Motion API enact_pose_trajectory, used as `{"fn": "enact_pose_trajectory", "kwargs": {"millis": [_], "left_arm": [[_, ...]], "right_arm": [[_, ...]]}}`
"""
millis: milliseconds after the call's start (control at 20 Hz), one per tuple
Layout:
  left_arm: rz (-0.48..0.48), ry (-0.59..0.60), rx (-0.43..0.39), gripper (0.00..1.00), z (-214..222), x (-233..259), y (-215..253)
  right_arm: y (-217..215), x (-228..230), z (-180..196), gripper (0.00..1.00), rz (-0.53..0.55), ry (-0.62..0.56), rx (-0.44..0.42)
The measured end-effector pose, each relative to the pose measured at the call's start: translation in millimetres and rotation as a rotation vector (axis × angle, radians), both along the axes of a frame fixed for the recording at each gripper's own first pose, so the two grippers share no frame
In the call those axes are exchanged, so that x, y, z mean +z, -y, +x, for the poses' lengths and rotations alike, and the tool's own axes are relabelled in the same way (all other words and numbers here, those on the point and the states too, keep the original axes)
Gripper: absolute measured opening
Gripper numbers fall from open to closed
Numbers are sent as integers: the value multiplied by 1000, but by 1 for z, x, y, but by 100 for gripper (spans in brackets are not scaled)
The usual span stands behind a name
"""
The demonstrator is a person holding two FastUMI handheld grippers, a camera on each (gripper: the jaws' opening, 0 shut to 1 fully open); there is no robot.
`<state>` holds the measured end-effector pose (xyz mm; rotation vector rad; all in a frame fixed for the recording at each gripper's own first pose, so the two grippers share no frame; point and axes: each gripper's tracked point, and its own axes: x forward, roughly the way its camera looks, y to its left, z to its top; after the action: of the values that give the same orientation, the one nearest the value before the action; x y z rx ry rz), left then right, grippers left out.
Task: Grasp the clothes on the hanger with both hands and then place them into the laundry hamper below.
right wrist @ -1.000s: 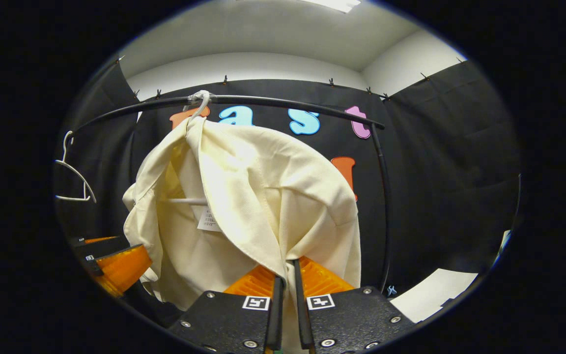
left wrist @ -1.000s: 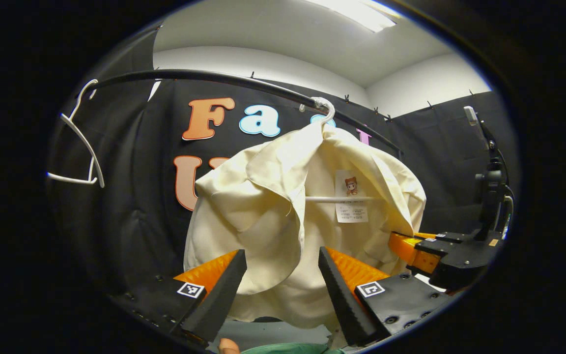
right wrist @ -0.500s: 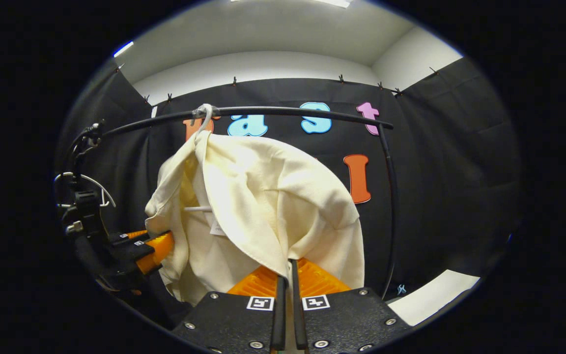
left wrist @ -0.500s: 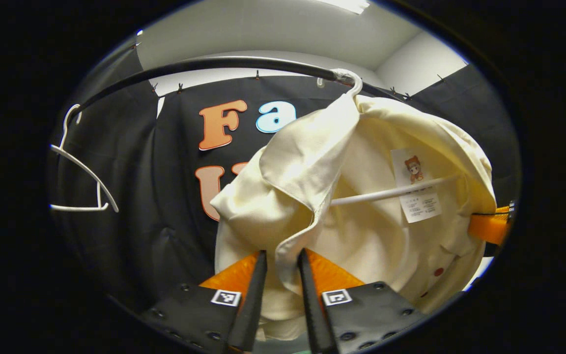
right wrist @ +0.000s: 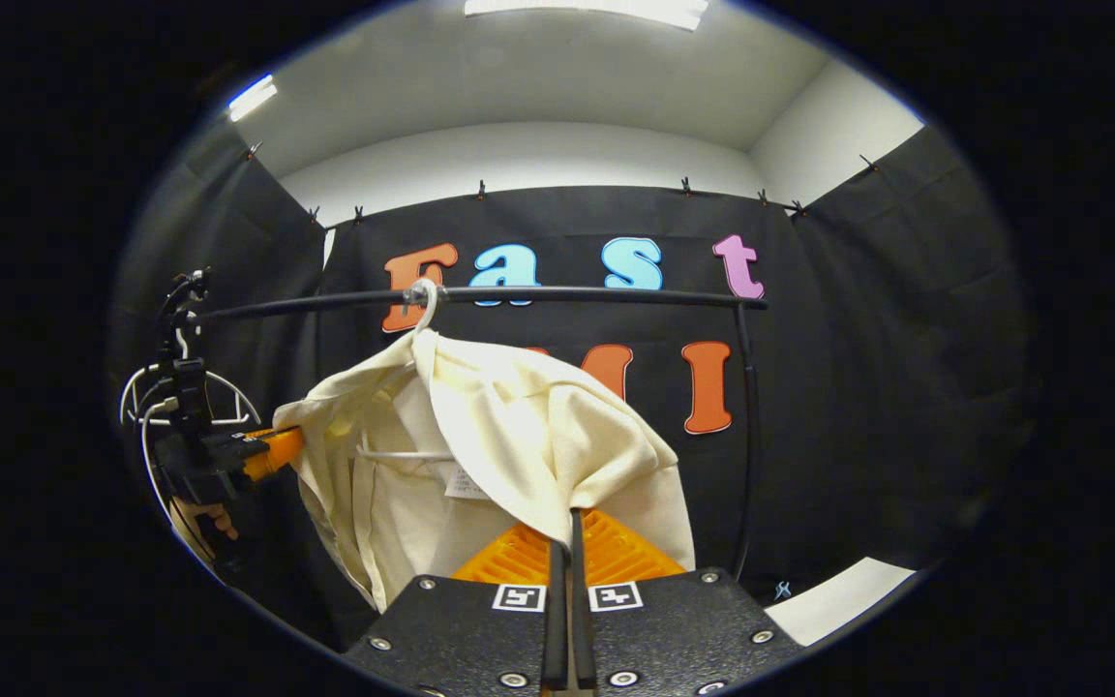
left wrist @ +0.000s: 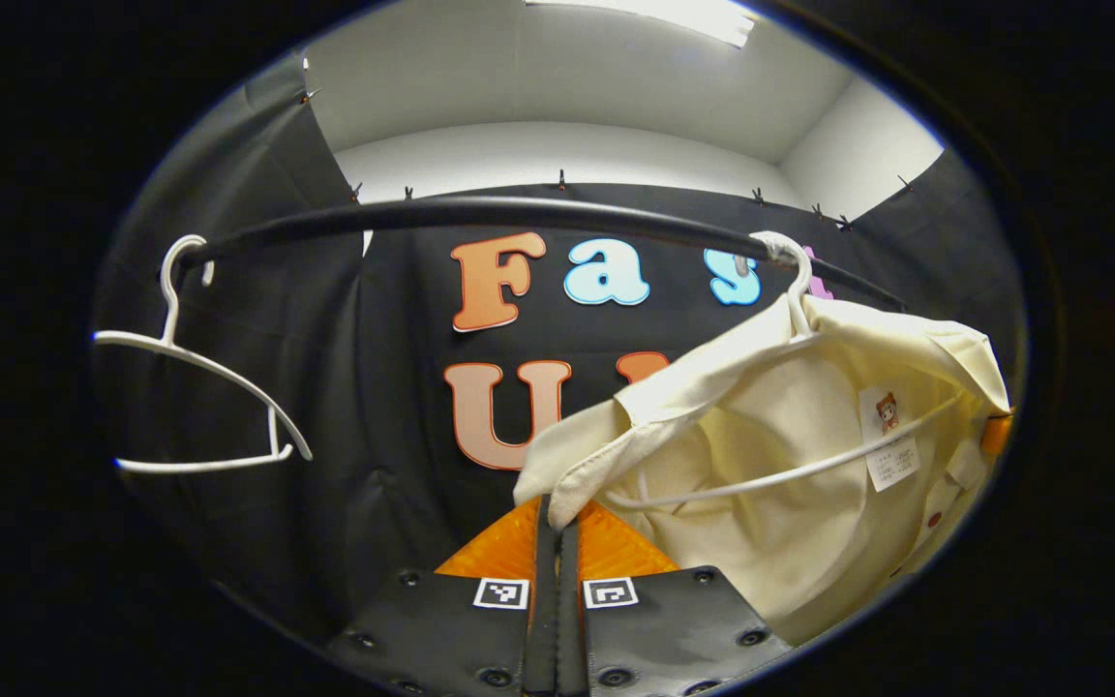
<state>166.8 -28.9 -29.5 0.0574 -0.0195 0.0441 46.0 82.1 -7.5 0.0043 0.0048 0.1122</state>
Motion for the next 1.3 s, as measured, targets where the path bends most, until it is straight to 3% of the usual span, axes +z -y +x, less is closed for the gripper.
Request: {"fn": "enact_pose_trajectory", "kwargs": {"millis": [450,850,1050,1300], "left_arm": [[107,77,69,7,15,66,-32],[135,57,51,7,40,68,-37],[66,21,28,7,50,42,-41],[36,-48,28,7,61,-1,-50]], "right_arm": [[47,60,9,0,91,6,9],[80,97,54,0,83,10,38],[86,59,87,0,90,-49,46],[85,-13,115,0,185,-160,88]]}}
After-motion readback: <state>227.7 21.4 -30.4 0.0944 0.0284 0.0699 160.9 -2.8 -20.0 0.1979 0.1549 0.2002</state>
